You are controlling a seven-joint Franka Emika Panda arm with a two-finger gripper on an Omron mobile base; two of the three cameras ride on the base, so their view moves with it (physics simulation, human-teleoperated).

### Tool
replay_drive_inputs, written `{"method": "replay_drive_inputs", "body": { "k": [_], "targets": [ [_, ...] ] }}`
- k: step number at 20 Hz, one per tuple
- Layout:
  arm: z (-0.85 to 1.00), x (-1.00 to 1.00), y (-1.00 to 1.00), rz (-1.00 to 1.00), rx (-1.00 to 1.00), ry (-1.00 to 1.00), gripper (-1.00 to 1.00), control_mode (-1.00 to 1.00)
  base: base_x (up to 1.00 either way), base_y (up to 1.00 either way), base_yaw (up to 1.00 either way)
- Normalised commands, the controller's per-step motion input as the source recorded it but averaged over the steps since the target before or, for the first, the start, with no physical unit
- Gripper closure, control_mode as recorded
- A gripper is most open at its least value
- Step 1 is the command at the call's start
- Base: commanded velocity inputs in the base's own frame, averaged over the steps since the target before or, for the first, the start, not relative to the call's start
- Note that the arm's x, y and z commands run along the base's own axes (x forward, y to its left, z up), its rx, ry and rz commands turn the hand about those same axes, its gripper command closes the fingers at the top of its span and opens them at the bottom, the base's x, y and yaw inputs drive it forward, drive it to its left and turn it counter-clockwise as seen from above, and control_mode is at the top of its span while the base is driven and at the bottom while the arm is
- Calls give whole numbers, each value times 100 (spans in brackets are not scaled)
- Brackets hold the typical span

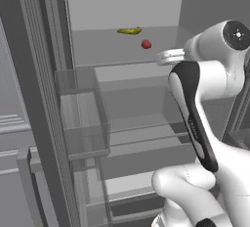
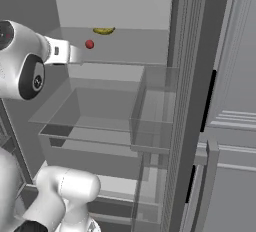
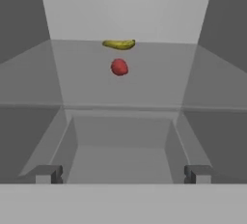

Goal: Take the strawberry from the fridge and place it on top of the pancake, located on the dining counter.

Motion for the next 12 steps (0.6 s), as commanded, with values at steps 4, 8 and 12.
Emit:
{"method": "replay_drive_inputs", "body": {
  "k": [4, 8, 12],
  "targets": [
    [0, 86, 0, -1, 0, 1, -100, -100, 0, 0, 0],
    [0, 83, 7, 0, 0, 0, -100, -100, 0, 0, 0],
    [0, 68, 15, 0, 0, 3, -100, -100, 0, 0, 0]
  ]
}}
